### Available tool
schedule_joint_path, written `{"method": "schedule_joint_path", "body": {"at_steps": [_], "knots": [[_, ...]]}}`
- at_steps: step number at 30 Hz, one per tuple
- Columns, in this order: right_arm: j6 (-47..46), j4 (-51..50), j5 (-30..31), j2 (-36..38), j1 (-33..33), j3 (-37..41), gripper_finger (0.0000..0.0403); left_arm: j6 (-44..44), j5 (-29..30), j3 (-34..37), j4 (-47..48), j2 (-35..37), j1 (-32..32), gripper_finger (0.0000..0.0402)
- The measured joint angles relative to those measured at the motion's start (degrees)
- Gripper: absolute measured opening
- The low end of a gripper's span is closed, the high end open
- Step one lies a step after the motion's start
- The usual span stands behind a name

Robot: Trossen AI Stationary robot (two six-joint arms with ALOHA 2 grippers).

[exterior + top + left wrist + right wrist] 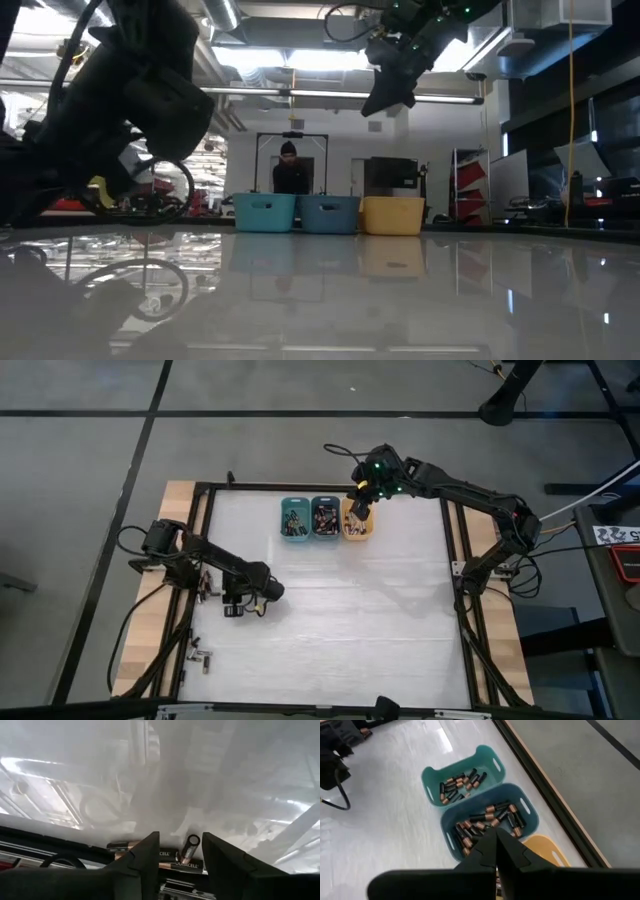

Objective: Sort batteries
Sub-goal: Put the brown battery into the green bin

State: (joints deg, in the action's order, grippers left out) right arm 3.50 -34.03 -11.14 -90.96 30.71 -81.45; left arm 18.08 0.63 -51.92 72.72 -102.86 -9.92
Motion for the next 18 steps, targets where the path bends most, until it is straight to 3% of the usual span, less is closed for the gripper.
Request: {"method": "schedule_joint_path", "body": {"at_steps": [8,18], "knots": [[0.3,-0.6,-0.5,0.0,1.0,0.0,0.0000,0.1,-3.0,0.6,0.2,0.0,-1.6,0.0139],[1.5,0.5,0.0,0.0,0.9,0.0,0.0000,1.1,-8.2,8.1,-4.9,0.2,-1.9,0.0139]]}}
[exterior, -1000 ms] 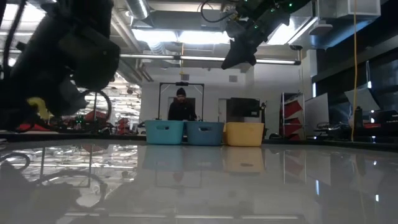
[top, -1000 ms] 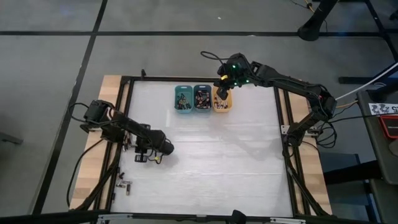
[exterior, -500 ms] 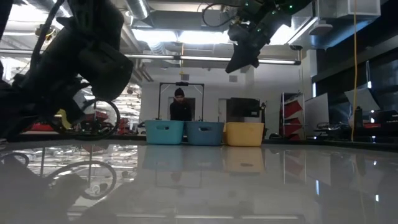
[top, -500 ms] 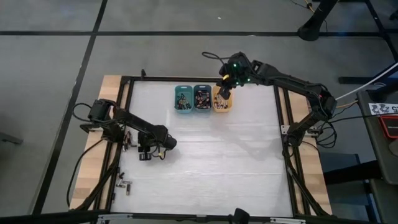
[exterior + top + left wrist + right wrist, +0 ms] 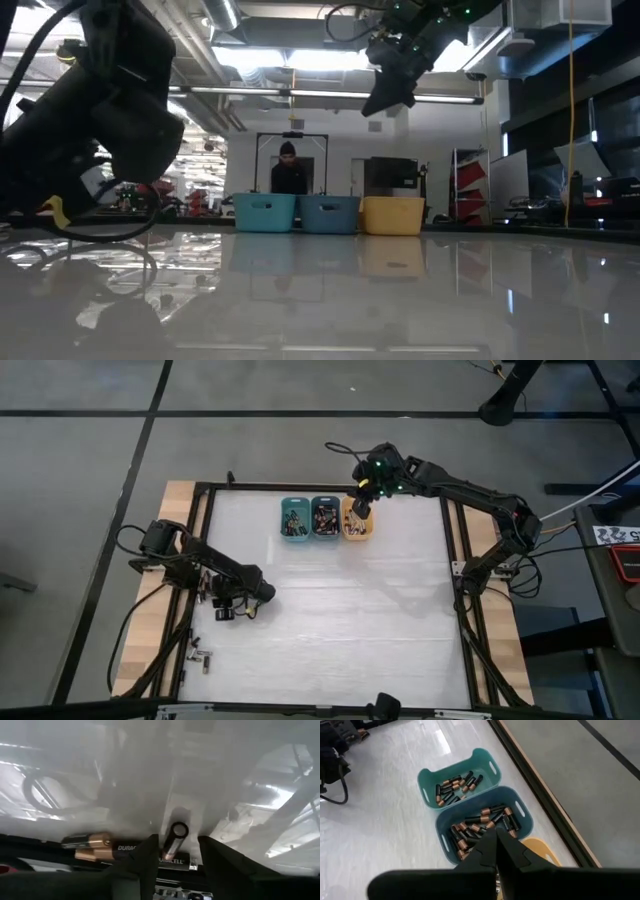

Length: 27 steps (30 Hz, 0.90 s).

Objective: Sort batteries
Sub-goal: Put the brown battery into the green bin

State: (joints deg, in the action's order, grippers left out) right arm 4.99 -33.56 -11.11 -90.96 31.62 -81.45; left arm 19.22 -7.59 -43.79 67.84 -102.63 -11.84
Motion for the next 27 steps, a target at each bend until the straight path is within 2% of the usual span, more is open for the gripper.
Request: {"method": "schedule_joint_path", "body": {"at_steps": [6,14,22,27], "knots": [[-0.1,0.9,0.1,0.0,0.0,0.0,0.0000,-1.3,0.1,0.6,-0.9,0.0,-0.5,0.0122],[-0.9,1.0,0.1,0.0,0.0,0.0,0.0000,1.0,-0.1,0.7,-2.0,0.0,-0.5,0.0020],[-1.7,1.0,0.1,0.0,0.0,0.0,0.0000,1.8,1.7,0.4,-1.9,2.0,0.2,0.0021],[-1.7,1.8,0.0,0.0,0.0,0.0,0.0000,2.1,5.2,0.0,-3.8,8.4,3.0,0.0012]]}}
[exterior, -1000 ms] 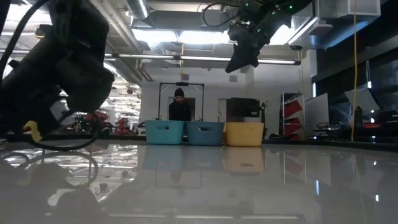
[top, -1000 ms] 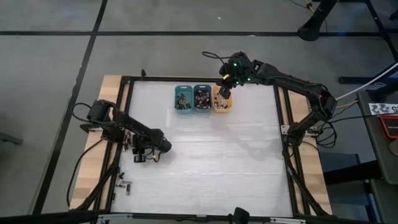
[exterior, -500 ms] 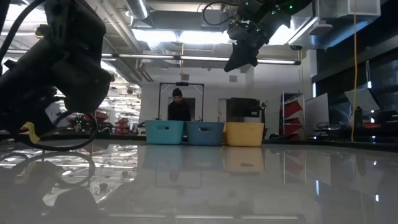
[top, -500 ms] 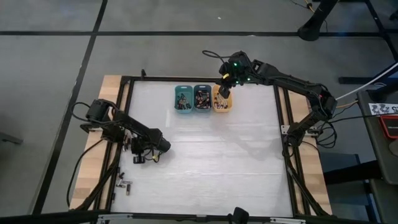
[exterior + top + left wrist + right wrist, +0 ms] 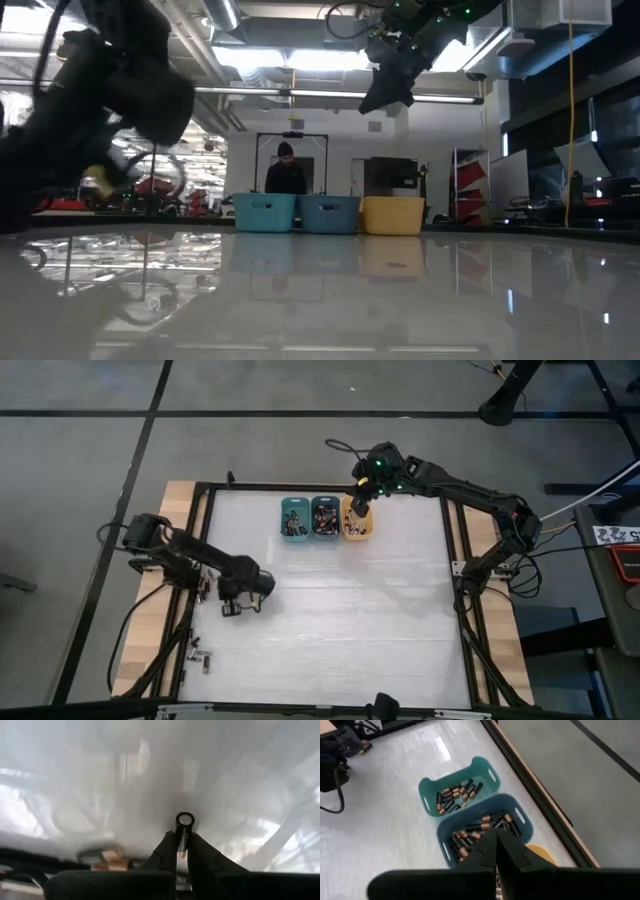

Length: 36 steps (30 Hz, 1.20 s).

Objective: Sort batteries
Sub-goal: Put the brown battery into the green bin

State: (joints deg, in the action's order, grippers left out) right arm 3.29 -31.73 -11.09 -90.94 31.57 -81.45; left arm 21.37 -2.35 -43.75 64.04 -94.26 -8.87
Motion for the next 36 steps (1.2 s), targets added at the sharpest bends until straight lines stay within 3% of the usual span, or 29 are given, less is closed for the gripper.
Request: {"method": "schedule_joint_path", "body": {"at_steps": [6,16,21,28,36], "knots": [[0.2,0.7,-3.1,0.0,0.0,0.0,0.0000,2.9,0.2,-2.6,-1.0,10.3,6.7,0.0023],[1.3,-4.3,-5.2,0.0,2.6,0.0,0.0000,10.1,-0.5,-8.2,-18.6,22.8,21.0,0.0020],[1.2,-3.7,-5.1,0.0,4.3,0.0,0.0000,12.7,-0.5,-8.6,-30.5,21.9,29.1,0.0020],[-0.5,0.3,-5.0,0.0,4.6,0.0,0.0000,15.9,-1.9,-8.6,-41.6,14.5,40.4,0.0023],[-2.1,0.1,-4.0,0.0,4.5,0.8,0.0000,12.8,-8.1,-8.6,-46.2,7.5,45.3,0.0029]]}}
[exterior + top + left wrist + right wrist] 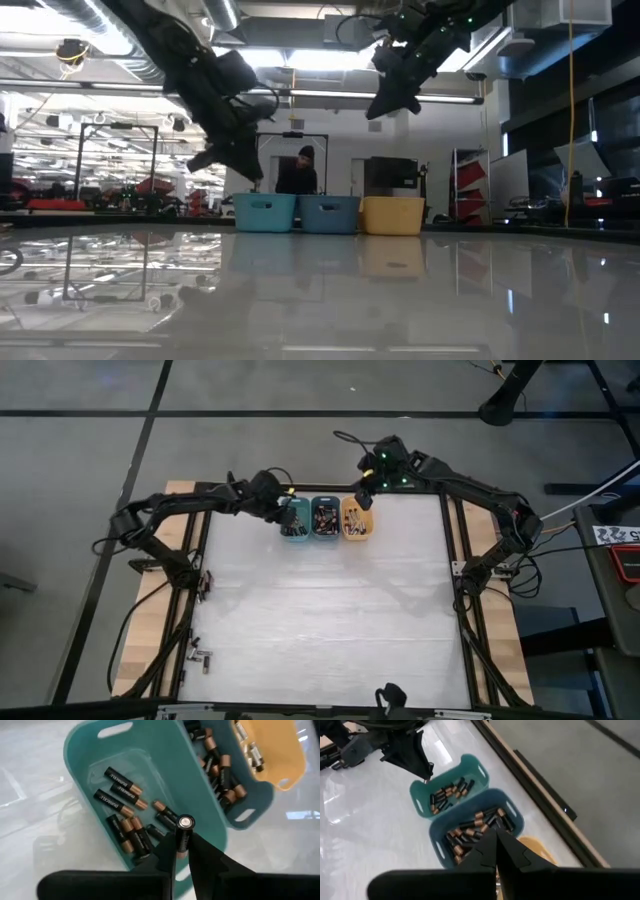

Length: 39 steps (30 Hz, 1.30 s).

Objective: Sort batteries
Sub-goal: Put the brown battery into the green bin

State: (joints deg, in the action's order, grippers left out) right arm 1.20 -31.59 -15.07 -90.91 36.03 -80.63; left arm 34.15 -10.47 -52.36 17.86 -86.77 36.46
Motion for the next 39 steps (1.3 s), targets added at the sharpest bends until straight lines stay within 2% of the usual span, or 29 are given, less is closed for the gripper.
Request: {"method": "schedule_joint_path", "body": {"at_steps": [6,15,19,23,29,32,36,39], "knots": [[-2.5,0.1,0.0,0.0,0.0,2.1,0.0000,-1.7,-0.1,0.0,-0.8,-1.8,0.2,0.0047],[-4.2,2.0,0.0,0.0,0.0,2.8,0.0000,-2.7,-0.1,-0.4,-0.2,-1.8,1.3,0.0135],[-4.2,2.0,0.0,0.0,0.0,2.8,0.0000,-6.4,-1.2,-3.3,1.6,-1.7,2.0,0.0156],[-4.2,2.0,0.0,0.0,0.0,2.8,0.0000,-12.7,-0.8,-8.6,6.5,-0.8,2.0,0.0160],[-4.1,1.9,0.0,0.0,0.0,2.8,0.0000,-22.8,0.2,-15.6,24.4,-0.8,-0.5,0.0150],[-4.0,1.8,0.0,0.0,0.0,2.8,0.0000,-27.7,2.7,-17.6,37.3,-0.8,-3.0,0.0145],[-2.8,1.8,0.0,0.0,0.0,2.8,0.0000,-29.9,7.0,-17.2,53.4,-0.8,-6.7,0.0143],[-2.2,1.8,0.0,0.0,0.0,2.8,0.0000,-28.6,7.3,-14.3,62.6,-0.8,-9.5,0.0143]]}}
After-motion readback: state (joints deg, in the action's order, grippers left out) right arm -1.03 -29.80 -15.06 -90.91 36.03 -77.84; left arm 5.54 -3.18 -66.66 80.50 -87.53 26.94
